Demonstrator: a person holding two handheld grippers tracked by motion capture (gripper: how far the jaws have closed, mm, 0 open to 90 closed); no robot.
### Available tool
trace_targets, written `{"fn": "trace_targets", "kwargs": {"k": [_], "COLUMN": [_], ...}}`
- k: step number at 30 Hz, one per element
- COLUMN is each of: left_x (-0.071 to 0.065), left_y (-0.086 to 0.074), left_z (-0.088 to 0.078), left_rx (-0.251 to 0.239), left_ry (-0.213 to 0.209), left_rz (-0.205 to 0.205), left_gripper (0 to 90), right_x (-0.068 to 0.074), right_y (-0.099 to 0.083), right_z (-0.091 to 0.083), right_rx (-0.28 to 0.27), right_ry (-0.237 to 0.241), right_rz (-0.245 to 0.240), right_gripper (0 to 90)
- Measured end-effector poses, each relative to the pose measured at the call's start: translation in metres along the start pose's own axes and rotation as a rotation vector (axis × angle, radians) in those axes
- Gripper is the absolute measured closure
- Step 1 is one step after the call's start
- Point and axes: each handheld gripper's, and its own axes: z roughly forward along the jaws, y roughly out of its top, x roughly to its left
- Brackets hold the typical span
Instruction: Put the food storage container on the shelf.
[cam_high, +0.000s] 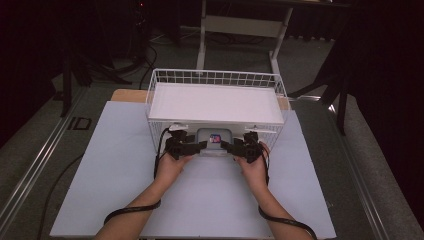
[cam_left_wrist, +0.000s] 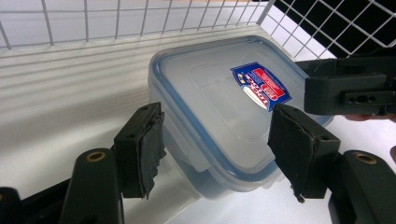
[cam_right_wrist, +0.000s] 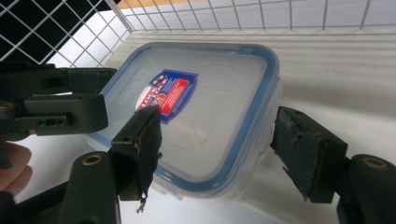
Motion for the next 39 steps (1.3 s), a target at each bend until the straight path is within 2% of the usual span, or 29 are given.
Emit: {"fn": "trace_targets", "kwargs": {"k": [2, 5, 7, 8, 9, 10, 11, 12, 13, 17, 18, 20, 25, 29, 31, 33, 37, 38, 39], "left_x": [-0.002, -0.005, -0.006, -0.005, -0.009, -0.01, -0.01, -0.012, -0.013, -0.018, -0.021, -0.022, -0.027, -0.025, -0.02, -0.019, -0.018, -0.019, -0.019], "left_y": [0.0, -0.001, -0.004, -0.004, -0.005, -0.006, -0.006, -0.007, -0.008, -0.008, -0.008, -0.01, -0.016, -0.022, -0.031, -0.036, -0.041, -0.049, -0.051], "left_z": [-0.001, -0.006, -0.01, -0.012, -0.015, -0.019, -0.019, -0.025, -0.029, -0.042, -0.051, -0.059, -0.074, -0.081, -0.087, -0.089, -0.092, -0.092, -0.092], "left_rx": [0.005, 0.004, -0.003, 0.0, 0.001, 0.0, 0.0, 0.011, 0.008, 0.004, -0.007, -0.02, -0.019, -0.005, -0.009, -0.013, -0.029, -0.058, -0.059], "left_ry": [0.01, 0.026, 0.023, 0.011, 0.027, 0.024, 0.024, 0.018, 0.013, 0.003, -0.003, -0.024, -0.034, -0.035, -0.065, -0.09, -0.101, -0.102, -0.103], "left_rz": [0.01, 0.002, 0.0, 0.035, -0.002, 0.021, 0.021, 0.044, 0.041, 0.056, 0.06, 0.049, 0.059, 0.071, 0.049, 0.042, 0.047, 0.077, 0.087], "left_gripper": [37.3, 38.0, 38.0, 38.0, 38.0, 38.0, 38.1, 38.5, 38.5, 38.5, 38.5, 38.5, 38.2, 37.1, 36.7, 31.6, 26.8, 21.4, 16.3], "right_x": [0.002, 0.005, 0.007, 0.01, 0.011, 0.012, 0.012, 0.016, 0.018, 0.024, 0.026, 0.029, 0.036, 0.043, 0.046, 0.048, 0.049, 0.051, 0.051], "right_y": [0.0, -0.002, -0.004, -0.004, -0.005, -0.005, -0.005, -0.005, -0.005, -0.006, -0.006, -0.008, -0.015, -0.023, -0.025, -0.028, -0.031, -0.034, -0.035], "right_z": [0.0, -0.003, -0.006, -0.008, -0.01, -0.012, -0.012, -0.018, -0.021, -0.029, -0.03, -0.033, -0.033, -0.033, -0.032, -0.03, -0.027, -0.024, -0.024], "right_rx": [-0.009, -0.038, -0.047, -0.035, -0.044, -0.051, -0.051, -0.053, -0.056, -0.054, -0.05, -0.053, -0.017, -0.021, -0.02, -0.025, -0.02, -0.017, -0.014], "right_ry": [-0.015, -0.033, -0.031, -0.031, -0.043, -0.042, -0.042, -0.041, -0.037, -0.023, -0.016, -0.015, -0.012, -0.031, -0.024, -0.019, -0.019, -0.014, -0.016], "right_rz": [-0.021, -0.097, -0.109, -0.1, -0.124, -0.139, -0.139, -0.162, -0.175, -0.208, -0.212, -0.215, -0.222, -0.261, -0.267, -0.267, -0.276, -0.278, -0.28], "right_gripper": [33.2, 33.2, 33.1, 33.1, 33.1, 33.1, 33.1, 33.1, 33.1, 33.2, 33.2, 33.3, 33.3, 38.8, 40.5, 41.3, 41.8, 48.1, 53.0]}}
